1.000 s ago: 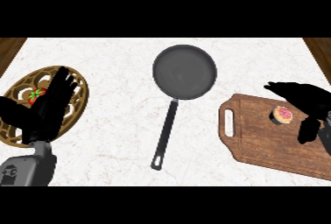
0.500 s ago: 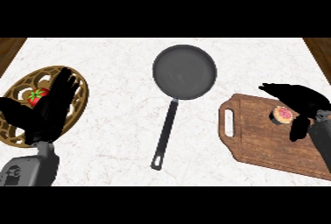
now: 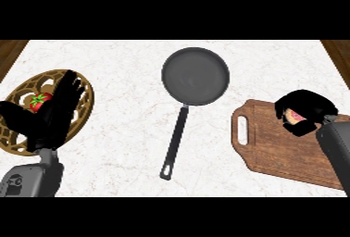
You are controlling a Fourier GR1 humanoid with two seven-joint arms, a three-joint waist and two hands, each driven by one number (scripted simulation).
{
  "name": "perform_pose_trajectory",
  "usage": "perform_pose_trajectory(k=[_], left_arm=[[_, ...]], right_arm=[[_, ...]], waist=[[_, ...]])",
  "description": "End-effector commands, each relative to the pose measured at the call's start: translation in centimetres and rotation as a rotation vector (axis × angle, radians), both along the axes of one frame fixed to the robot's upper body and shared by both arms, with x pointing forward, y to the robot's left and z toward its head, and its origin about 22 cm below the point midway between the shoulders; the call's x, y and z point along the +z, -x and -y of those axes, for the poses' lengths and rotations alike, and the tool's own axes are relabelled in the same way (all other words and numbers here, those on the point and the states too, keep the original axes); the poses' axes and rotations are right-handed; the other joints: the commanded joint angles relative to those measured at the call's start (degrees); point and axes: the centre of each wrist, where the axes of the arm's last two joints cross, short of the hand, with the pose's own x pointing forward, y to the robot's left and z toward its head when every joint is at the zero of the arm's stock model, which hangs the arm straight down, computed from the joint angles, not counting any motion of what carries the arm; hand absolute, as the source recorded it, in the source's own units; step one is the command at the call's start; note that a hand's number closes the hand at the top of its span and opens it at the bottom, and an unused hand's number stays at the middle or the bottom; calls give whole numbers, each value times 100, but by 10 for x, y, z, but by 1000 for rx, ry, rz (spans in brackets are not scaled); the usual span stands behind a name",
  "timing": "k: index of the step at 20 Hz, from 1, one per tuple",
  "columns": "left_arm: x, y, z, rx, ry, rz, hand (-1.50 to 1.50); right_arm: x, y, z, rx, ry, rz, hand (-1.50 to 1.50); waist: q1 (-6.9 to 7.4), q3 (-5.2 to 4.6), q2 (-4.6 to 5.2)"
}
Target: Pick the cupcake from the cutting board and place it in the pan
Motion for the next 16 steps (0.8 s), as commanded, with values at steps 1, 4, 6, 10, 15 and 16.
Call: perform_pose_trajectory(k=[1, 4, 6, 10, 15, 16], left_arm=[[4, 16, 0, -10, 6, -2, 0], [3, 3, 16, 1, 13, -17, 0], [0, -3, -10, 16, 9, 10, 0], [7, -3, -1, -26, 4, 0, 0], [4, -7, 18, -87, -2, 12, 0], [3, -7, 19, -92, 5, 13, 0]], right_arm=[[-19, 11, -9, 27, -33, 2, 150], [-14, -4, -1, 19, -43, 14, 150], [-20, 2, -5, 3, -87, 17, 150], [-30, -19, -151, -192, -147, 10, 150], [11, -37, -203, -365, -147, 138, 150], [30, -42, -212, -405, -146, 199, 150]], waist=[[-11, 4, -7], [-12, 4, 1], [-31, 3, -1], [155, -7, -27], [621, -15, 30], [716, -22, 19]])
